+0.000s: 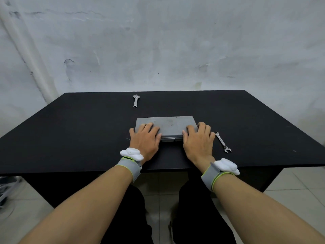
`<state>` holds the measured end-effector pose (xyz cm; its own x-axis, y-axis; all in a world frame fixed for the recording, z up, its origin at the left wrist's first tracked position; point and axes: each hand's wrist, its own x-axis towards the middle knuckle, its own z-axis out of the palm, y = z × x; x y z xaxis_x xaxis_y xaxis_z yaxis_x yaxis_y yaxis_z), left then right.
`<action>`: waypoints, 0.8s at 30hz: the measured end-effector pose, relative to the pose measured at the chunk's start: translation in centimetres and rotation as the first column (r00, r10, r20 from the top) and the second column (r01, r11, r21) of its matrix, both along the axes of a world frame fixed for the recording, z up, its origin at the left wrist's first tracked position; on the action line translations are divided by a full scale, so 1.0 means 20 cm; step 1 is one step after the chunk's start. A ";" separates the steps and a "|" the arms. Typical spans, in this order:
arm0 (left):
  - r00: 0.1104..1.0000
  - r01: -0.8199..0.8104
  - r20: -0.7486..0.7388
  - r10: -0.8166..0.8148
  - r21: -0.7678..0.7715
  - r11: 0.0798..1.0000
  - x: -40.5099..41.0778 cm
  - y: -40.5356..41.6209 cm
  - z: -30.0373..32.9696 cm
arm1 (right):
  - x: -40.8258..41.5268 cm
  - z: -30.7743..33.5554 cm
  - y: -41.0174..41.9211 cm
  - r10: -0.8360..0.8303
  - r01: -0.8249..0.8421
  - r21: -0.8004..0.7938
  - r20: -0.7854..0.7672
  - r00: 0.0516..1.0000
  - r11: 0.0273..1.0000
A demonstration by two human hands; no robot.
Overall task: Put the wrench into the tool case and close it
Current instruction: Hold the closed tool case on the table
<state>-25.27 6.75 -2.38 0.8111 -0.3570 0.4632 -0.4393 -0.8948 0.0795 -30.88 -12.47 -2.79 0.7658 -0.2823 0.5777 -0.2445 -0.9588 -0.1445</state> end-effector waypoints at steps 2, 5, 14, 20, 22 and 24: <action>1.000 0.005 -0.014 -0.005 -0.016 1.000 0.00 0.00 0.00 | 0.01 0.00 0.01 0.057 -0.057 -0.083 0.006 0.998 0.995; 1.000 0.011 -0.015 -0.011 0.003 1.000 0.00 0.01 0.00 | 0.02 0.02 0.01 0.180 -0.179 -0.151 -0.006 0.984 0.972; 1.000 0.001 -0.002 -0.001 0.054 0.999 0.00 -0.01 0.00 | 0.07 0.08 0.02 0.415 -0.468 -0.219 -0.246 0.876 0.856; 0.998 0.028 0.048 -0.028 0.013 1.000 -0.01 -0.02 0.01 | 0.09 0.09 0.04 0.448 -0.507 -0.240 -0.260 0.855 0.828; 0.998 0.030 0.051 -0.030 0.003 1.000 0.00 -0.02 0.01 | 0.09 0.09 0.04 0.454 -0.514 -0.259 -0.260 0.852 0.818; 0.998 0.035 0.057 -0.035 0.001 0.999 0.00 -0.02 0.01 | 0.09 0.09 0.04 0.461 -0.520 -0.271 -0.254 0.850 0.810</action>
